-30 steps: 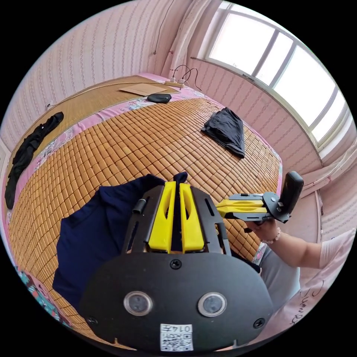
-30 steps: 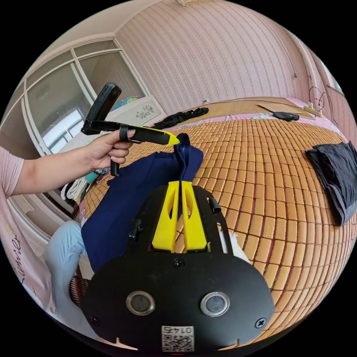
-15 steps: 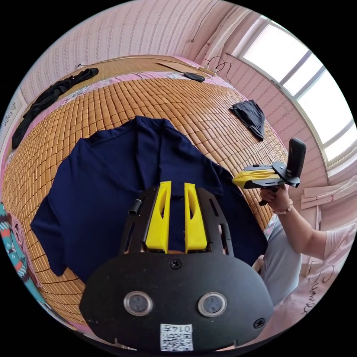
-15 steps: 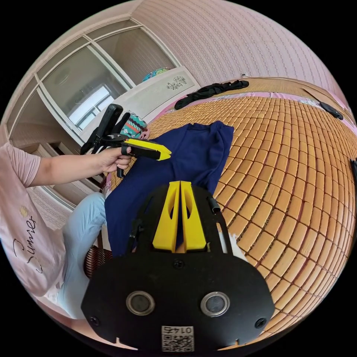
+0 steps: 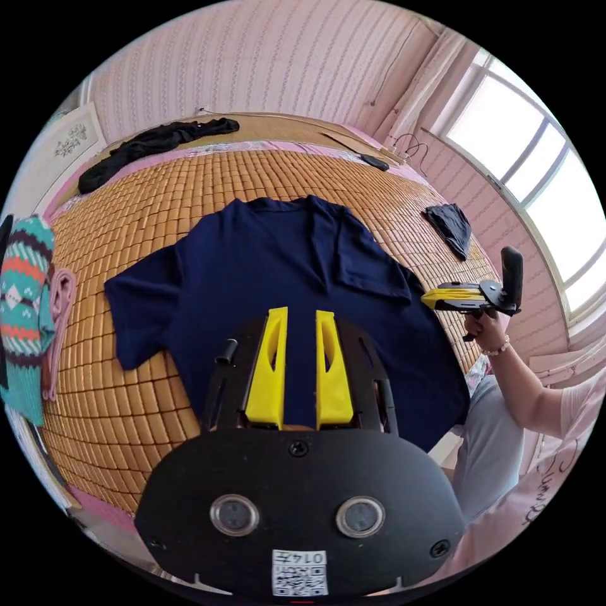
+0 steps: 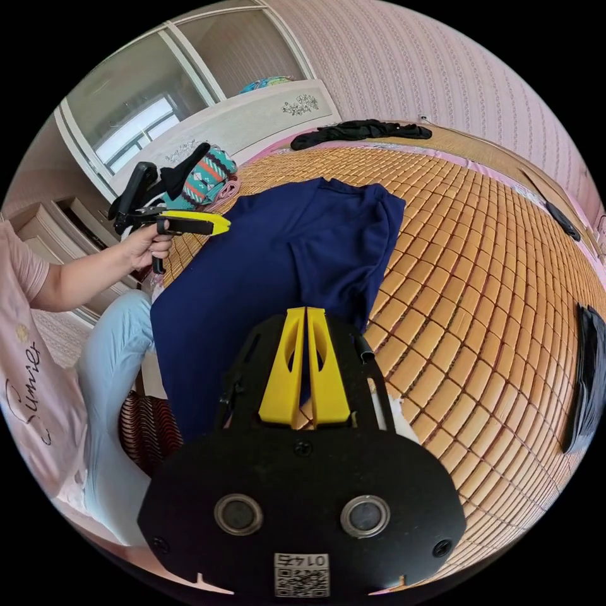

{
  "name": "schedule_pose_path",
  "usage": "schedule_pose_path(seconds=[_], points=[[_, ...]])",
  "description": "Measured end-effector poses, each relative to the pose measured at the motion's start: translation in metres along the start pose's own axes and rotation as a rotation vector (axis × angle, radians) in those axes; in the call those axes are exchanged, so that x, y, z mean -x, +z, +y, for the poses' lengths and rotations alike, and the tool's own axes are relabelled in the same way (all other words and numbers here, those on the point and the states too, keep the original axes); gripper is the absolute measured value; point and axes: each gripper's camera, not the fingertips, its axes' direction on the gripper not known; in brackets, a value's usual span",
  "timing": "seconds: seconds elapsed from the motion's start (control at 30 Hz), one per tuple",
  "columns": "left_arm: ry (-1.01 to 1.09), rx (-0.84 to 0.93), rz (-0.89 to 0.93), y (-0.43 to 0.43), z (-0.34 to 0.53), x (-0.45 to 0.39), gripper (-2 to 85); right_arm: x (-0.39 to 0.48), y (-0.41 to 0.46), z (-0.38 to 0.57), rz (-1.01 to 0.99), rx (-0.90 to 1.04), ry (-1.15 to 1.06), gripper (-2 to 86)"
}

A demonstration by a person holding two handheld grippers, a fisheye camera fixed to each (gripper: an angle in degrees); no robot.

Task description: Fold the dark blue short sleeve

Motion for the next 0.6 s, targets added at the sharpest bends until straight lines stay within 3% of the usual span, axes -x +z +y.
schedule_pose_path(seconds=[0.17,0.3,0.43,0.6], points=[[-0.191,-0.117,-0.122,-0.049,0.077,0.093,7.6,0.051,0.017,-0.051,-0.123,-0.018,-0.010,0.5],[-0.282,-0.175,-0.152,-0.056,0.103,0.149,8.1,0.109,0.061,-0.146,-0.149,0.068,-0.092,1.8],[-0.289,-0.163,-0.132,-0.048,0.105,0.175,8.8,0.174,0.120,-0.248,-0.075,0.152,-0.227,4.7],[-0.224,-0.081,-0.124,-0.024,0.106,0.185,6.9,0.231,0.196,-0.344,-0.047,0.262,-0.241,9.7]])
